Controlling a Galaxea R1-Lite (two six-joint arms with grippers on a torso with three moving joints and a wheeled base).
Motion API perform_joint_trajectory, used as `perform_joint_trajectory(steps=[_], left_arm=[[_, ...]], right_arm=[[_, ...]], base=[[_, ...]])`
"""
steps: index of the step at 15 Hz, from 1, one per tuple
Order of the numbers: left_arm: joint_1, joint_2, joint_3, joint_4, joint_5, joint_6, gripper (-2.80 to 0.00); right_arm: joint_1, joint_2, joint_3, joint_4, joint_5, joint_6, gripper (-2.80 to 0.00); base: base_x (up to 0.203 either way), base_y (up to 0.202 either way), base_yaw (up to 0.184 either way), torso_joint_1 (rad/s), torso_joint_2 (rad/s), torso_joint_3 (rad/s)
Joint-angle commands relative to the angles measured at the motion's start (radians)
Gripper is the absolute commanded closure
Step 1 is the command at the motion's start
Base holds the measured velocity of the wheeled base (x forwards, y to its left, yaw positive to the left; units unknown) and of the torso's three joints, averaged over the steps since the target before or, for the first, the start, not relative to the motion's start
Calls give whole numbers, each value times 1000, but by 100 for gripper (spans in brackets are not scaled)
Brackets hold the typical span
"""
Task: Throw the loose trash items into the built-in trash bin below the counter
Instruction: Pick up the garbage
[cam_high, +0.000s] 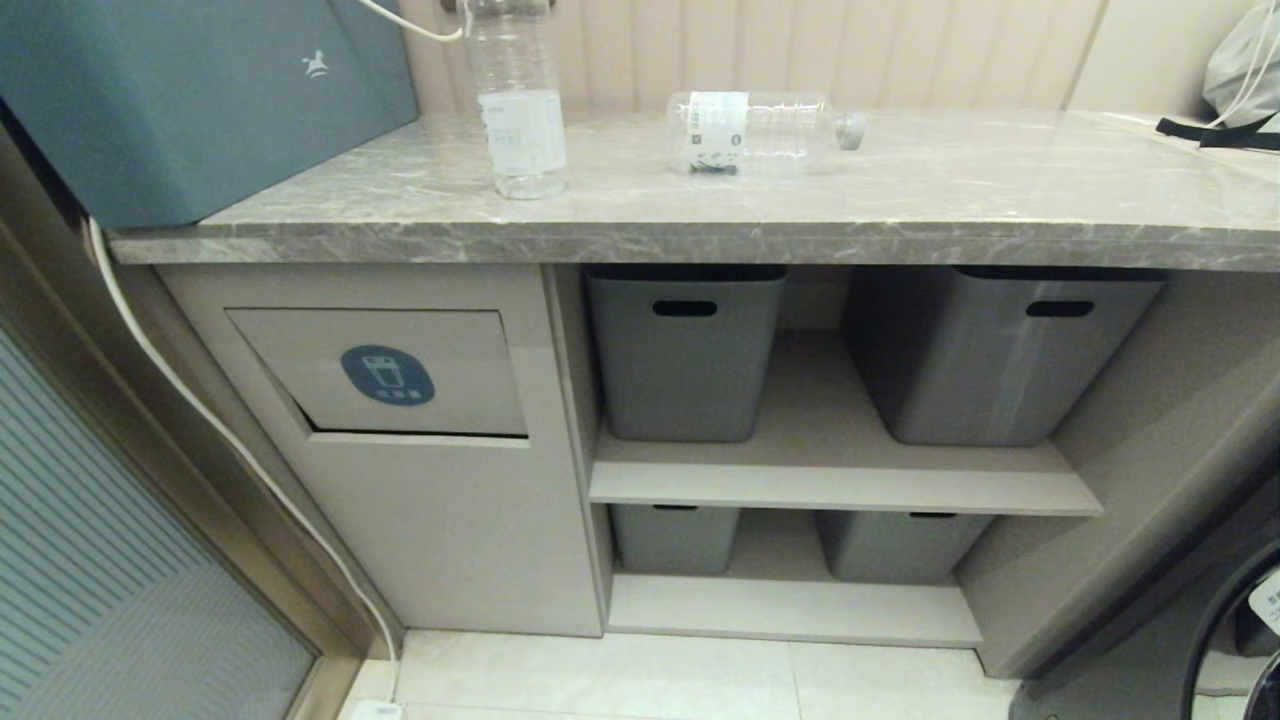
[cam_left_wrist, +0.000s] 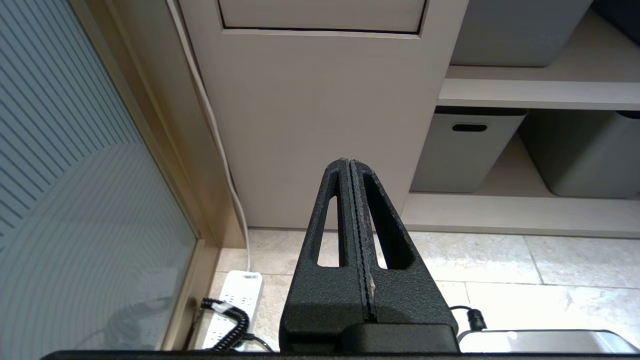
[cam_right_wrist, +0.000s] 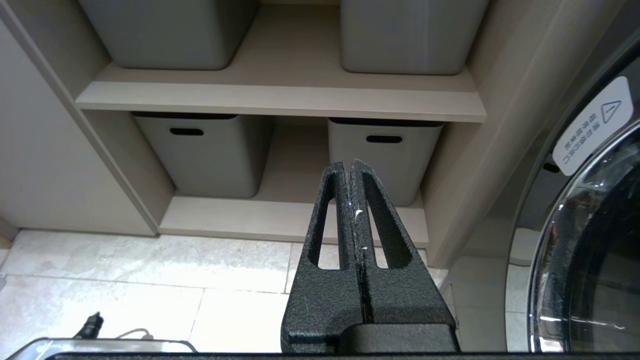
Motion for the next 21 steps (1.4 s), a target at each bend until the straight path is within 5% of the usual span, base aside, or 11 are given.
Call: perform_joint_trajectory(steps=[1,9,21], left_arm=[[0,0,1,0,0,0,0],[0,0,1,0,0,0,0],[0,0,1,0,0,0,0]], right_arm=[[1,0,0,0,0,0,0],[-1,0,0,1,0,-22,0],[0,0,0,4,7,-69,0]], base=[[0,0,0,0,0,0],[0,0,0,17,-45,-30],[0,0,0,184,-453,-272]])
